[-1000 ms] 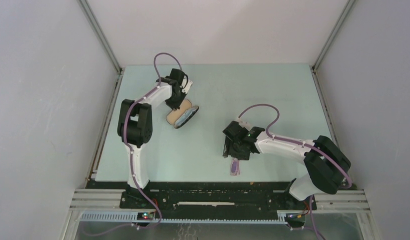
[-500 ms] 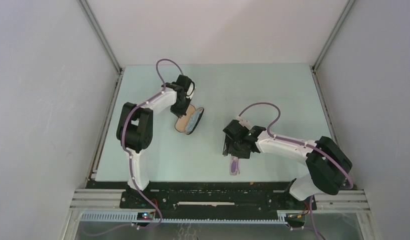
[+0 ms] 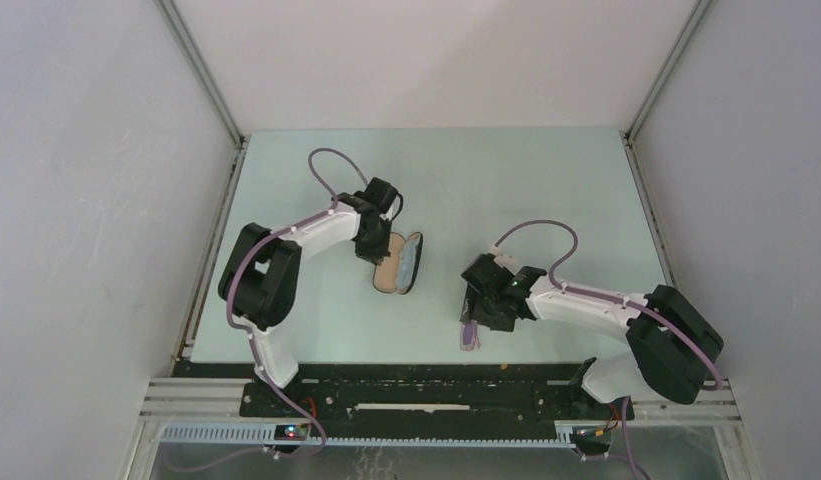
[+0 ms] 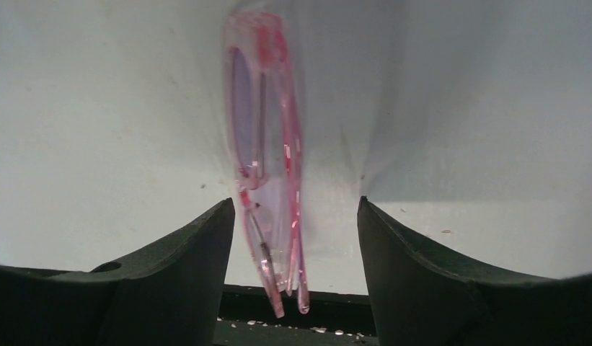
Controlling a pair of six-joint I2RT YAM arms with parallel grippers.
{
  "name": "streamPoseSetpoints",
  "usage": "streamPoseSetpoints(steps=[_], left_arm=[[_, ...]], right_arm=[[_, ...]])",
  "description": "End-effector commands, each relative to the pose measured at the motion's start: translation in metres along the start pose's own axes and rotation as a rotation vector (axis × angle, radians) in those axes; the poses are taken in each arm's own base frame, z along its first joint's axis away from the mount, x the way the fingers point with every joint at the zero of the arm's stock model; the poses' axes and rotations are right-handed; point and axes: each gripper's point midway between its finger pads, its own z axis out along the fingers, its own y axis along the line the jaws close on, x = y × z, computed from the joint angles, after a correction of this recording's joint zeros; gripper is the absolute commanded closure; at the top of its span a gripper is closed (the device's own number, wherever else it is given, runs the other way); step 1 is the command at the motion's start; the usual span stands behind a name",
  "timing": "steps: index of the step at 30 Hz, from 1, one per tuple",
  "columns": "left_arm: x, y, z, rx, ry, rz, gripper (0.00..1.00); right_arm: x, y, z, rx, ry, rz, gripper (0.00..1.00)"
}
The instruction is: Organize the sunglasses
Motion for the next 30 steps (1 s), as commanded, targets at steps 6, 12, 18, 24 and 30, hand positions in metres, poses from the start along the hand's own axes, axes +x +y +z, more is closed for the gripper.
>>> streamPoseSetpoints(steps=[6, 12, 18, 24, 30], left_arm=[[0.008, -0.029, -0.027, 0.083, -0.11, -0.128, 1.0], [0.028, -0.046, -0.029, 0.092, -0.102, -0.104, 1.0], [0.045, -0.055, -0.024, 0.064, -0.071, -0.067, 1.0], [0.047, -0.053, -0.029, -0.004, -0.101, -0.052, 1.0], [0.046, -0.054, -0.033, -0.008, -0.102, -0.052, 0.97]], right_arm=[[-0.004, 0.012, 0.005, -0.086, -0.032, 0.109, 0.31], [-0.009, 0.014, 0.013, -0.089, -0.036, 0.146, 0.36], [-0.012, 0.011, 0.013, -0.071, -0.055, 0.164, 0.5], [-0.018, 0.007, 0.01, -0.073, -0.082, 0.179, 0.58], [-0.019, 0.007, 0.011, -0.078, -0.08, 0.18, 0.62]])
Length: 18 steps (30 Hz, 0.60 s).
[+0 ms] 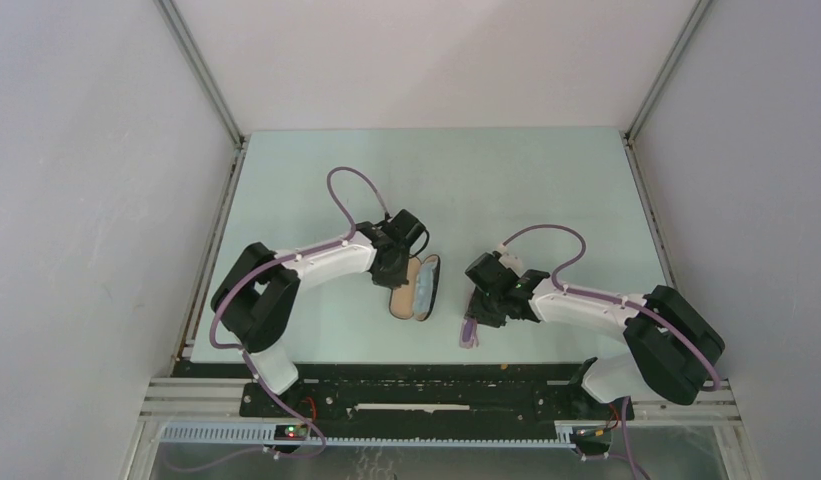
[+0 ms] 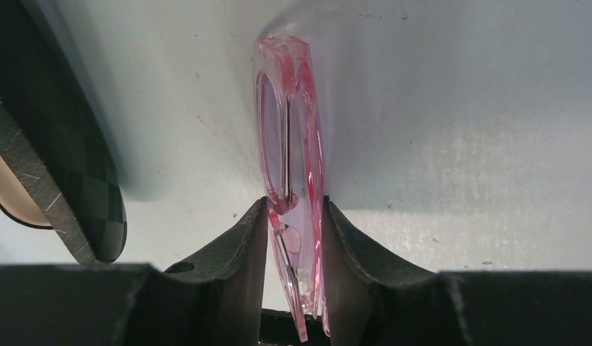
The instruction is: Organize the sunglasses
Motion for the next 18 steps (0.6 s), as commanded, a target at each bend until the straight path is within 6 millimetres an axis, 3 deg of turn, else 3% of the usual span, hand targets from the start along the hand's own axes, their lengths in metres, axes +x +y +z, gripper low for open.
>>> streamPoseSetpoints(steps=[1, 4, 11, 18], left_arm=[[-0.013, -0.002, -0.014, 0.0, -0.059, -0.03, 0.92], [-0.014, -0.008, -0.017, 0.035, -0.06, -0.036, 0.78], [-0.019, -0.015, -0.026, 0.074, -0.073, -0.042, 0.56], [-0.033, -0.016, -0.05, 0.109, -0.151, -0.056, 0.54]], right_arm=[[-0.011, 0.003, -0.002, -0.016, -0.05, 0.027, 0.62], [-0.013, 0.004, -0.004, -0.024, -0.057, 0.025, 0.63], [-0.019, 0.006, -0.012, -0.045, -0.077, 0.022, 0.7], [-0.023, 0.009, -0.024, -0.075, -0.096, 0.016, 0.74]])
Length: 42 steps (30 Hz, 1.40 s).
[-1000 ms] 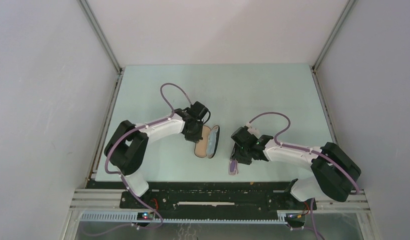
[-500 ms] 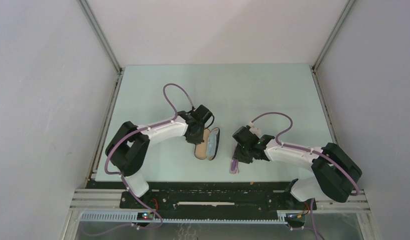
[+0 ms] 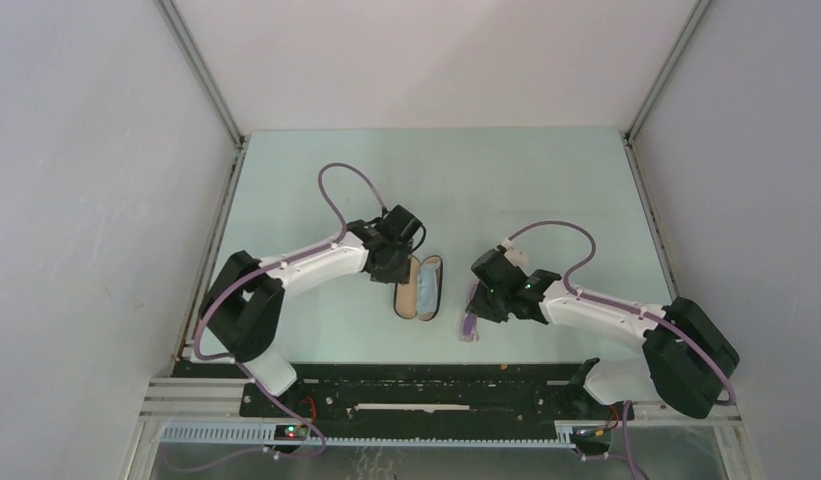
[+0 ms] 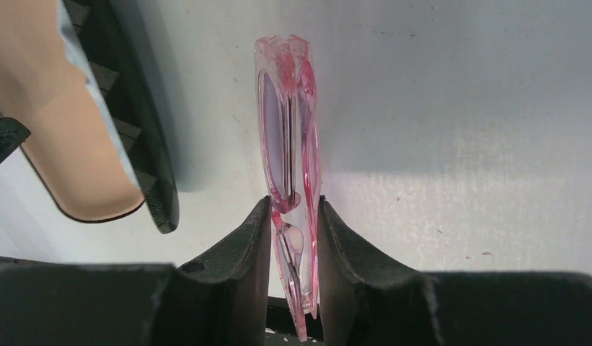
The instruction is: Organize the sunglasses
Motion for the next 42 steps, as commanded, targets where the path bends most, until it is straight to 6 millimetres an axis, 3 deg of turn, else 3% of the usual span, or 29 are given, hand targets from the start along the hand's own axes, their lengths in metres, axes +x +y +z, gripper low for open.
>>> streamPoseSetpoints(steps=[1, 6, 10, 17, 24, 28, 34, 42], left_arm=[[-0.031, -0.014, -0.036, 0.08, -0.136, -0.039, 0.54], [-0.045, -0.012, -0.065, 0.123, -0.225, -0.055, 0.54], [-0.053, 0.008, -0.078, 0.135, -0.258, -0.117, 0.55], [-0.046, 0.05, -0.066, 0.123, -0.231, -0.253, 0.56], [-0.032, 0.065, -0.054, 0.115, -0.209, -0.298, 0.56], [-0.029, 0.071, -0.053, 0.121, -0.205, -0.312, 0.56], [-0.025, 0.071, -0.049, 0.127, -0.196, -0.309, 0.56], [-0.023, 0.067, -0.043, 0.144, -0.177, -0.304, 0.56]], right_arm=[[-0.013, 0.003, -0.012, -0.031, -0.057, -0.001, 0.74], [-0.02, 0.012, -0.023, -0.071, -0.06, -0.033, 0.74], [-0.028, 0.034, -0.037, -0.105, -0.067, -0.092, 0.74], [-0.033, 0.096, -0.048, -0.195, -0.054, -0.18, 0.74], [-0.026, 0.141, -0.028, -0.234, -0.014, -0.21, 0.75], [-0.026, 0.147, -0.009, -0.208, 0.002, -0.206, 0.75], [-0.03, 0.136, 0.019, -0.151, 0.021, -0.184, 0.75], [-0.036, 0.121, 0.035, -0.091, 0.027, -0.161, 0.75]])
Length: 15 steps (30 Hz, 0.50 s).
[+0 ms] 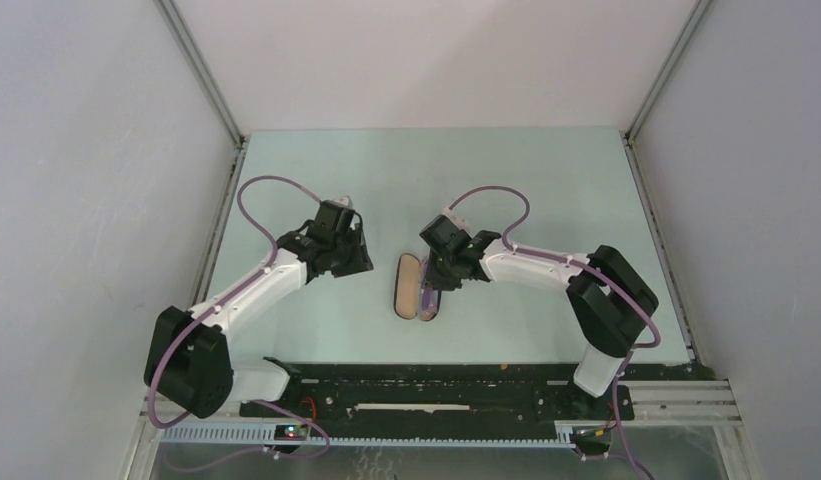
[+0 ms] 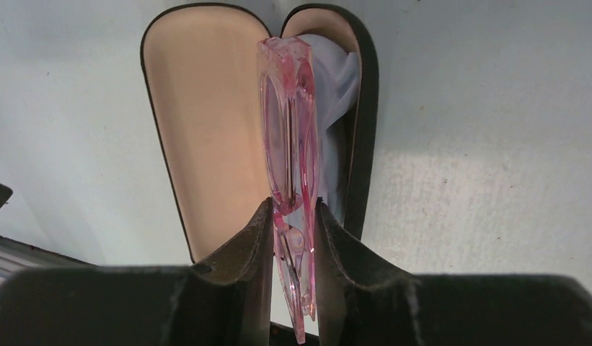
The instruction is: Organize the sunglasses
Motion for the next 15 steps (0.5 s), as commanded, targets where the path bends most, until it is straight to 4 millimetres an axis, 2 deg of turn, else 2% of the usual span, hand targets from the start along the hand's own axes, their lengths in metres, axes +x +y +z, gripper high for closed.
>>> streamPoseSetpoints(steps=[1, 15], left_arm=[[0.003, -0.001, 0.003, 0.024, 0.0, -0.015, 0.56], [0.008, 0.0, 0.008, 0.02, 0.017, -0.012, 0.56]], right_arm=[[-0.017, 0.007, 0.0, -0.011, -0.038, 0.015, 0.75], [-0.009, -0.006, 0.016, 0.025, -0.011, 0.023, 0.75]])
